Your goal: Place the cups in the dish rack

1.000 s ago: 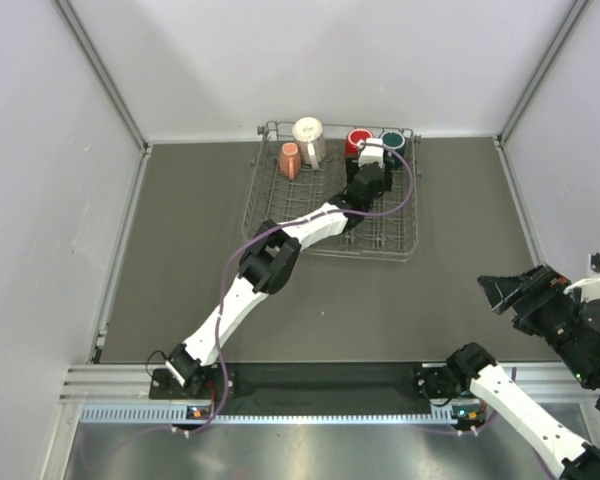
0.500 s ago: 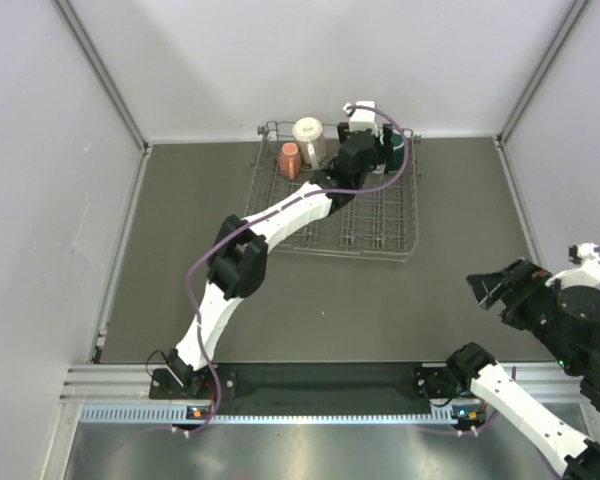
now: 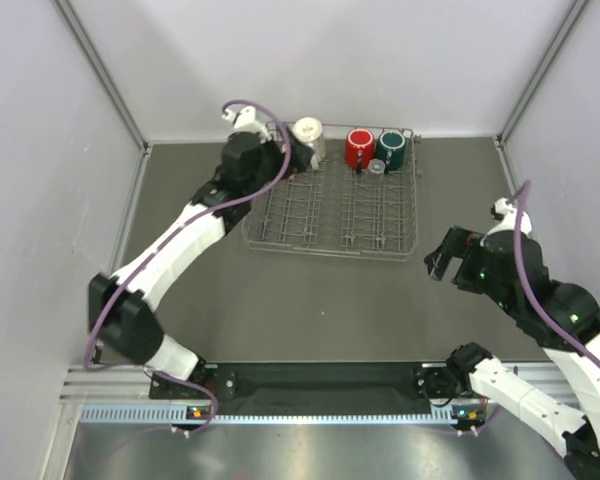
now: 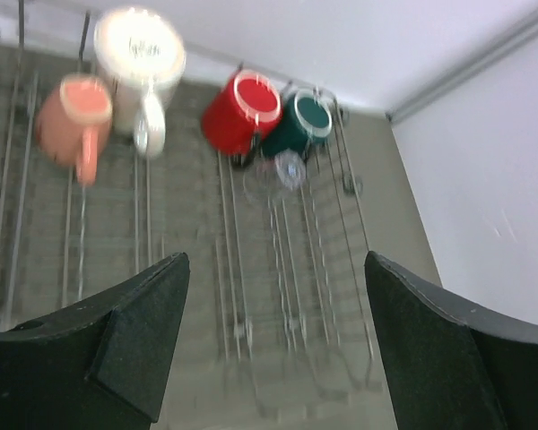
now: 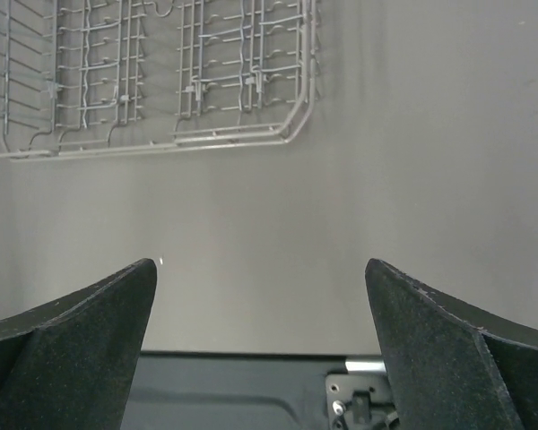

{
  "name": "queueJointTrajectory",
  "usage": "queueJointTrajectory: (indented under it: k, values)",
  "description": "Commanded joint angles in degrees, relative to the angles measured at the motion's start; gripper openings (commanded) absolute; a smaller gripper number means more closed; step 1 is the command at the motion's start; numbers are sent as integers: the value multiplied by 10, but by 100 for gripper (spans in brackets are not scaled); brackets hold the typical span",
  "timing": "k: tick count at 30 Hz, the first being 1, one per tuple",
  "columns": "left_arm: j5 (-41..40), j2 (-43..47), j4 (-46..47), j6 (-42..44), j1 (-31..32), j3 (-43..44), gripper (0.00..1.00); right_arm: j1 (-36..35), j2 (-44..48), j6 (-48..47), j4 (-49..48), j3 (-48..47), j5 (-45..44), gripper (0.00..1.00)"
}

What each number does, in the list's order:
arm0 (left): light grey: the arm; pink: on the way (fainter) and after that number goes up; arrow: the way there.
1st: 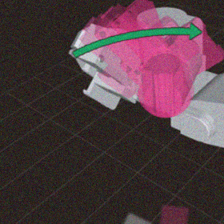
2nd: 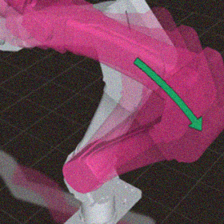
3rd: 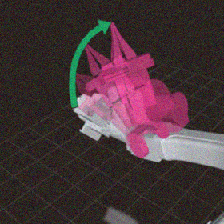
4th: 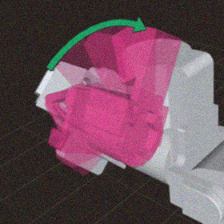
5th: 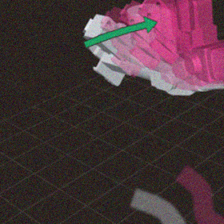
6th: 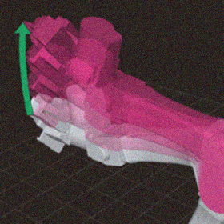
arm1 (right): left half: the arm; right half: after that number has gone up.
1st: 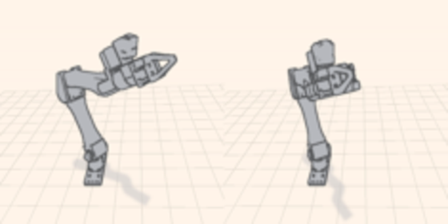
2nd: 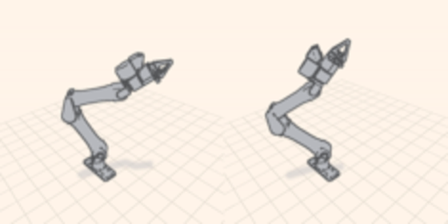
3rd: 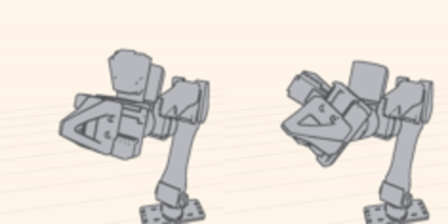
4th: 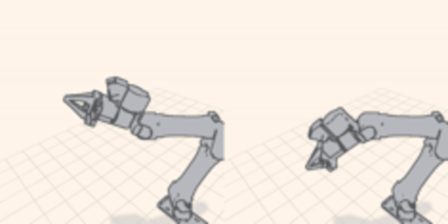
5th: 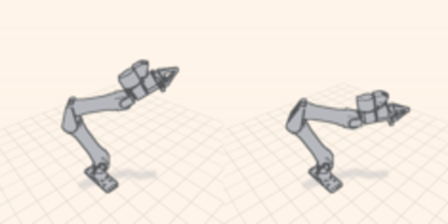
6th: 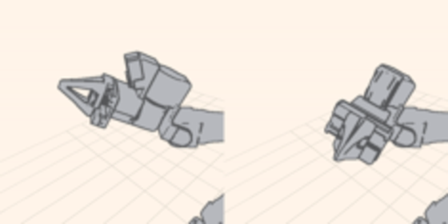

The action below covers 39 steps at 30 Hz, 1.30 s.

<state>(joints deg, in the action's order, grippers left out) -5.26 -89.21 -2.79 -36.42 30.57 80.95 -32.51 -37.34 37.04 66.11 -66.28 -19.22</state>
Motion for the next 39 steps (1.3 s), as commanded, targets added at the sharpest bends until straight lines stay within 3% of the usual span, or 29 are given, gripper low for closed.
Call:
queueJointTrajectory:
  k: [1,4,9,12,16,24,27,32,33,36,37,39]
  values:
    - [103,121,-42,-28,-13,-78,84,-8,-33,-4,-57,10,3,100]
    - [131,252,-49,-45,-27,-165,85,-8,-57,6,-82,33,25,100]
    - [147,383,-67,-71,-33,-278,87,-8,-56,17,-119,73,45,100]
    - [174,460,-31,-88,-35,-355,87,-8,-22,-2,-156,124,41,100]
    - [212,582,71,-134,-35,-487,87,-8,71,-15,-252,235,45,100]
    - [235,802,134,-228,-35,-654,89,-7,241,16,-343,400,95,100]
    - [262,872,168,-286,-35,-716,89,-8,296,58,-350,427,71,100]
    - [343,866,289,-374,-34,-784,87,-8,413,105,-365,485,57,100]
    - [345,881,352,-394,-34,-795,87,-8,431,112,-364,503,56,100]
    - [351,872,477,-478,-34,-855,88,-8,412,120,-369,511,68,100]
    - [347,870,567,-502,-34,-893,89,-8,401,119,-373,514,72,100]
    - [349,880,561,-532,-34,-898,90,-8,404,120,-380,529,69,100]
